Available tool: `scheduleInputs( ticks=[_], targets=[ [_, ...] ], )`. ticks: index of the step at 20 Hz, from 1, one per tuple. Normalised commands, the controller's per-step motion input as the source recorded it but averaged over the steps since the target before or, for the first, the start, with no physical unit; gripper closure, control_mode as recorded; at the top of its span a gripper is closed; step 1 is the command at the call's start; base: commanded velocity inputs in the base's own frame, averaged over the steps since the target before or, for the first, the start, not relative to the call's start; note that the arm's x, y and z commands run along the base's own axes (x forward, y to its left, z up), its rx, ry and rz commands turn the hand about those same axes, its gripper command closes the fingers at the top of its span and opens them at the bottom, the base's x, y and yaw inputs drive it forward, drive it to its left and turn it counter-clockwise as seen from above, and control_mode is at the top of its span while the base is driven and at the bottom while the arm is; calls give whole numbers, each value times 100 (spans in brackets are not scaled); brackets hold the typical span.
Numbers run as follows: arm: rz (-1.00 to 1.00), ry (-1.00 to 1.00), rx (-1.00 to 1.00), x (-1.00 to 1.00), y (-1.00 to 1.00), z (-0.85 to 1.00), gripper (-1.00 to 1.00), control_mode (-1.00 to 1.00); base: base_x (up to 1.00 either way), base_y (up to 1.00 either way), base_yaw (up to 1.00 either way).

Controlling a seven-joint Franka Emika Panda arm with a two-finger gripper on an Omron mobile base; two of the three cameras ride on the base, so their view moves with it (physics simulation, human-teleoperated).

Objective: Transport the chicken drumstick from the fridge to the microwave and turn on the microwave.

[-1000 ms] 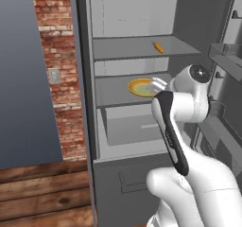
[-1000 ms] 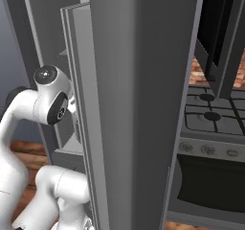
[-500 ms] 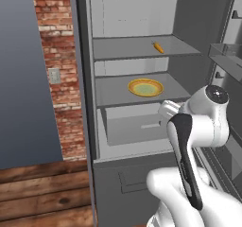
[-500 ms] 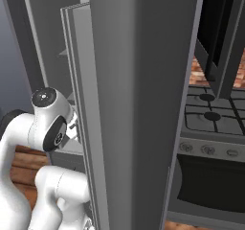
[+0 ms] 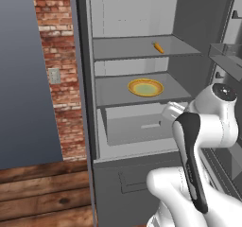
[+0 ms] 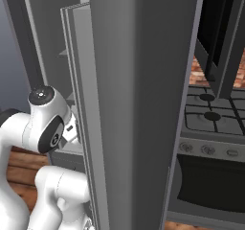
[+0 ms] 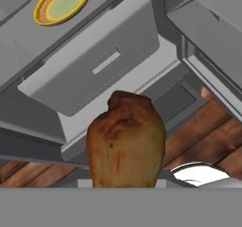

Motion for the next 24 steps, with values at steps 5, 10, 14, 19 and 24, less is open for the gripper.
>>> scheduleInputs(
  ticks=[5,10,14,19,24],
  targets=[
    [0,-1,0,-4,0,-5,100,-100,0,0,0],
    [0,-3,0,-7,0,-3,100,-100,0,0,0],
    [0,-8,0,-11,0,0,100,-100,0,0,0],
    [0,-4,0,-5,0,0,100,100,-17,1,0],
    [0,0,0,0,0,0,100,100,-40,17,0]
  ],
)
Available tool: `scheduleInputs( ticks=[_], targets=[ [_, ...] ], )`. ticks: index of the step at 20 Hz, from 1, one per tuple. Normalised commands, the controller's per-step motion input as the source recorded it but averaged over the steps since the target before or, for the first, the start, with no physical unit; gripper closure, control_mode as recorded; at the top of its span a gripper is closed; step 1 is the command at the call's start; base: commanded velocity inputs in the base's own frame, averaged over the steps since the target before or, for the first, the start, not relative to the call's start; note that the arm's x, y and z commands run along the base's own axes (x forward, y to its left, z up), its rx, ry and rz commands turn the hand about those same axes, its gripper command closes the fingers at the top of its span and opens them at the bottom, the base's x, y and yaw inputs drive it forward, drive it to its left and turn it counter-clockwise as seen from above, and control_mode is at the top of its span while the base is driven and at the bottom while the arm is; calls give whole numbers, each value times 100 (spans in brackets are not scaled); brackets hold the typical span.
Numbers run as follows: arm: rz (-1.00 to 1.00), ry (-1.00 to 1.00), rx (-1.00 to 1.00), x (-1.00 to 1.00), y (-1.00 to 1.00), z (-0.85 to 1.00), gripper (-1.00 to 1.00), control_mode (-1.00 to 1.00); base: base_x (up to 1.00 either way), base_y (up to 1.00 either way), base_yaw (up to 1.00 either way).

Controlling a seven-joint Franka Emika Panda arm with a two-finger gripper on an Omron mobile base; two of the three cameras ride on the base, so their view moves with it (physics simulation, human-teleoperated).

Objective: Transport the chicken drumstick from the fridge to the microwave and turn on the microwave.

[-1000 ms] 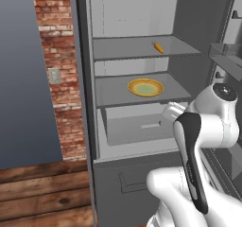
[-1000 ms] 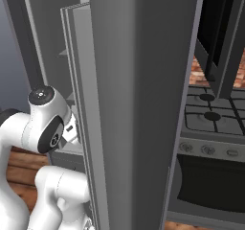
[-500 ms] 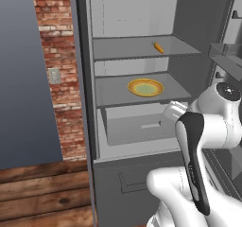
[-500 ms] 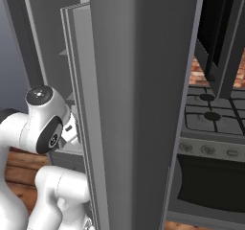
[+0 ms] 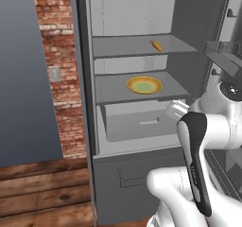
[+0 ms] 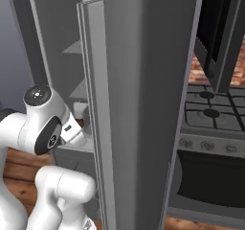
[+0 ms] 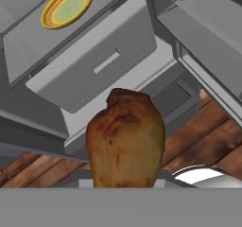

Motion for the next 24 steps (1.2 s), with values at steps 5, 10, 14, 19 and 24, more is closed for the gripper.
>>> scheduleInputs(
  ticks=[5,10,14,19,24],
  targets=[
    [0,0,0,0,0,0,100,100,-37,18,0],
    [0,0,0,0,0,0,100,100,-27,29,-1],
    [0,0,0,0,0,0,100,100,-21,36,-3],
    [0,0,0,0,0,0,100,100,-24,30,-5],
    [0,0,0,0,0,0,100,100,-38,19,-9]
  ],
)
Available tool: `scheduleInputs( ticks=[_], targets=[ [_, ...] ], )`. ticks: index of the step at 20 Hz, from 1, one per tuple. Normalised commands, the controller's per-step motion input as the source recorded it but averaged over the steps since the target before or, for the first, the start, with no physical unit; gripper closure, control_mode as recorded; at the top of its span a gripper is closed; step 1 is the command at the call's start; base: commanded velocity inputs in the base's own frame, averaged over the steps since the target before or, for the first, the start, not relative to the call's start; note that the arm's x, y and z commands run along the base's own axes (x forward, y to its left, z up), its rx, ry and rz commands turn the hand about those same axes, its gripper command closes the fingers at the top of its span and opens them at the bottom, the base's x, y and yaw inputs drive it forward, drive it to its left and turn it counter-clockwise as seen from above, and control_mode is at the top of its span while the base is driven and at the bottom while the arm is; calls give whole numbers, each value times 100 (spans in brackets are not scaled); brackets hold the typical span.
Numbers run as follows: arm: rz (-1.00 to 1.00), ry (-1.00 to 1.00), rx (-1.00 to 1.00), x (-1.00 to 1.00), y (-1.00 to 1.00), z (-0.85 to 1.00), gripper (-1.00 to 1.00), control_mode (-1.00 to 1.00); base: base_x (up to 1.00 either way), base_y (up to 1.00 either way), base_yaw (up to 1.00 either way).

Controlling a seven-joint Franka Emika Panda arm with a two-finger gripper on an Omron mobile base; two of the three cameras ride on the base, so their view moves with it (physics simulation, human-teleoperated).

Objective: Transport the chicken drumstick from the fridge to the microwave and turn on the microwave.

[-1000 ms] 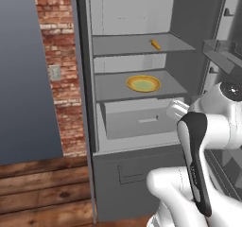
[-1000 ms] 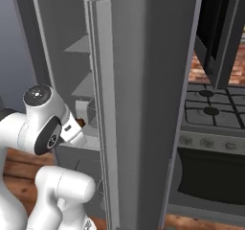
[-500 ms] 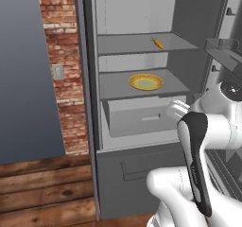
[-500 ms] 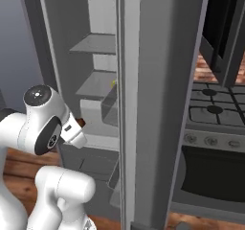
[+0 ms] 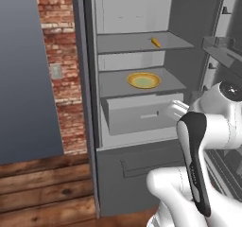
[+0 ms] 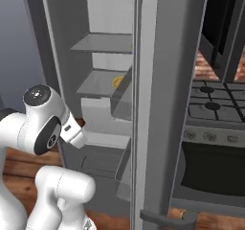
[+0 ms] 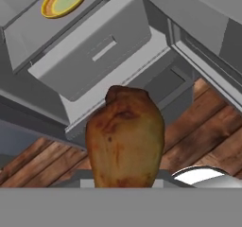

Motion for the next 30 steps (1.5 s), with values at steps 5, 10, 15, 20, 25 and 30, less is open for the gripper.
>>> scheduleInputs(
  ticks=[5,10,15,20,25,30],
  targets=[
    [0,0,0,0,0,0,100,100,-45,19,-17],
    [0,0,0,0,0,0,100,100,-44,22,-22],
    [0,0,0,0,0,0,100,100,-39,37,-26],
    [0,0,0,0,0,0,100,100,-39,39,-27],
    [0,0,0,0,0,0,100,100,-43,34,-27],
    [0,0,0,0,0,0,100,100,-46,31,-28]
  ],
)
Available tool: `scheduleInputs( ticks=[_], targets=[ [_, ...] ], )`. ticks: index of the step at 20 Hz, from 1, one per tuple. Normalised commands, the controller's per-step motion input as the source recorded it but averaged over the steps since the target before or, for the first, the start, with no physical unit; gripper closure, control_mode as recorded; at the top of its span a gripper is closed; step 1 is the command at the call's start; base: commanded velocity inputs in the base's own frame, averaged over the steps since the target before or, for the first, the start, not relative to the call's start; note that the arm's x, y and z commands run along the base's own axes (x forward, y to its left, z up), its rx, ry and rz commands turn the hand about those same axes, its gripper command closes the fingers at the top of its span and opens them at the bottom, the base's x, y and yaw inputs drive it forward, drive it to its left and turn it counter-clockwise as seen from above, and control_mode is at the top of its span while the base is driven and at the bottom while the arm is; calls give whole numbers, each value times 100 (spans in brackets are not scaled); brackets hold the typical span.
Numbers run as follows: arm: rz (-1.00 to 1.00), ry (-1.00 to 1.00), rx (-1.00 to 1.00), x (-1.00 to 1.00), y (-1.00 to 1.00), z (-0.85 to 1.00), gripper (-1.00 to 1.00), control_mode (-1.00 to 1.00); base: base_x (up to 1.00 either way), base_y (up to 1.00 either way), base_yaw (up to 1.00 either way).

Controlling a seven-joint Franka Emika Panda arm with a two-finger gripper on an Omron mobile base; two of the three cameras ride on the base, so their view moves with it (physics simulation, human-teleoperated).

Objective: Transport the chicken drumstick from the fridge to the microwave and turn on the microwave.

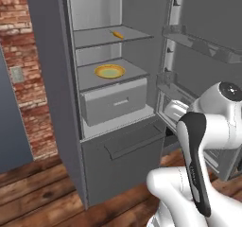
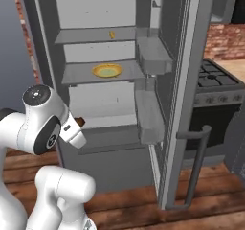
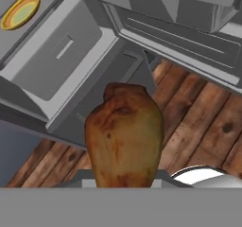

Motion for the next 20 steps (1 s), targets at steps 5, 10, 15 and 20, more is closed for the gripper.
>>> scheduleInputs(
  ticks=[5,10,15,20],
  targets=[
    [0,0,0,0,0,0,100,100,-46,33,-31],
    [0,0,0,0,0,0,100,100,-46,37,-33],
    [0,0,0,0,0,0,100,100,-48,33,-34],
    [0,0,0,0,0,0,100,100,-49,25,-33]
  ],
)
